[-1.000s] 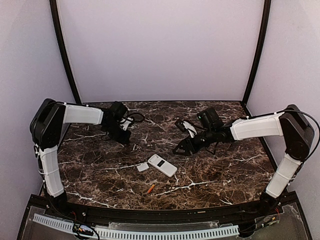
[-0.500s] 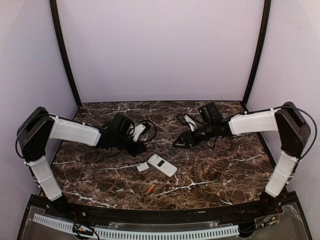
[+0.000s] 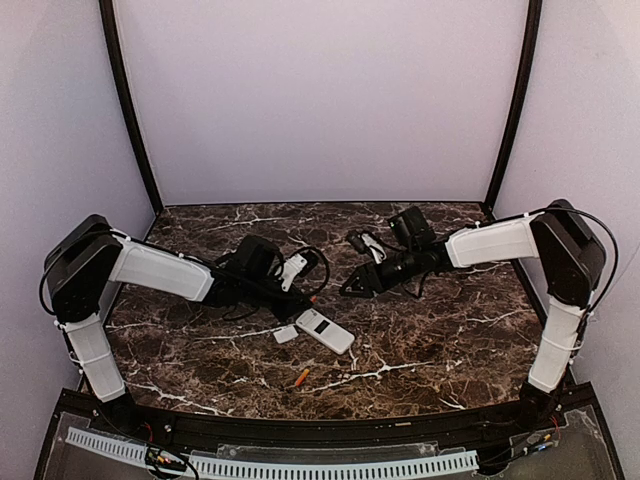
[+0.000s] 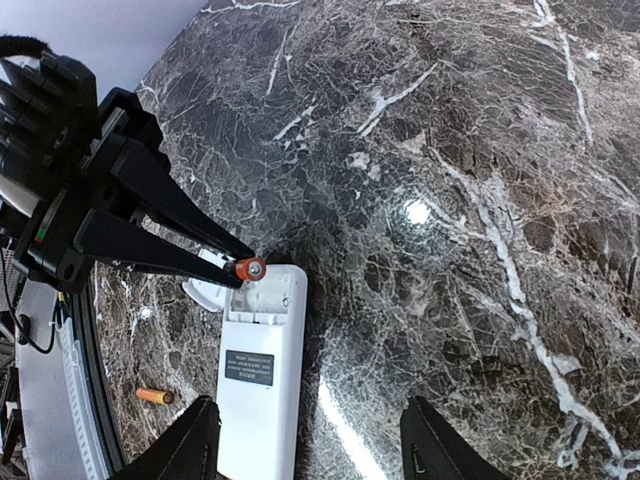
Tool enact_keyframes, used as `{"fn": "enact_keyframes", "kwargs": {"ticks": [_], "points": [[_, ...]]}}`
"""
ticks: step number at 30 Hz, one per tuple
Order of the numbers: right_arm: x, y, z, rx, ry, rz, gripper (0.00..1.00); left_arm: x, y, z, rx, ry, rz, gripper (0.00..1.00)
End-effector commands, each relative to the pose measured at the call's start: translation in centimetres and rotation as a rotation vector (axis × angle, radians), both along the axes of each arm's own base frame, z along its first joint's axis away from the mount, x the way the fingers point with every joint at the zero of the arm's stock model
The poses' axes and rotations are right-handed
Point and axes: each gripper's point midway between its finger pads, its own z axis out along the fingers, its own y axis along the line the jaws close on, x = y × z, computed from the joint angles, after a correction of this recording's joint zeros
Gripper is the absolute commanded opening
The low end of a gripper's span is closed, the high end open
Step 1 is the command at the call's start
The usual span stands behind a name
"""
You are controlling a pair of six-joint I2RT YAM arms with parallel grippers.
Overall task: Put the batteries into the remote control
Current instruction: Load the battery into the battery compartment.
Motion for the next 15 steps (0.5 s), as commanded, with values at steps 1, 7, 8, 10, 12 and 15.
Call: {"fn": "enact_keyframes", "kwargs": {"ticks": [1, 7, 8, 10, 12, 15], "points": [[0.8, 0.8, 0.5, 0.033, 0.001, 0.006, 0.61, -0.3, -0.6, 0.3, 0.001, -0.031, -0.033, 0.03], [0.8, 0.9, 0.2, 0.037, 0.01, 0.01, 0.6, -0.5, -0.2, -0.8, 0.055, -0.045, -0.041, 0.04], [0.8, 0.9, 0.2, 0.036, 0.01, 0.009, 0.6, -0.6, -0.2, -0.9, 0.059, -0.045, -0.042, 0.04], [0.8, 0.9, 0.2, 0.037, 0.011, 0.009, 0.6, -0.5, -0.2, -1.1, 0.071, -0.048, -0.041, 0.05], [0.8, 0.9, 0.1, 0.037, 0.015, 0.009, 0.6, -0.4, -0.1, -1.3, 0.085, -0.053, -0.042, 0.05], [0.7, 1.0, 0.0, 0.038, 0.02, 0.011, 0.6, -0.5, 0.0, -1.7, 0.098, -0.05, -0.04, 0.06]]}}
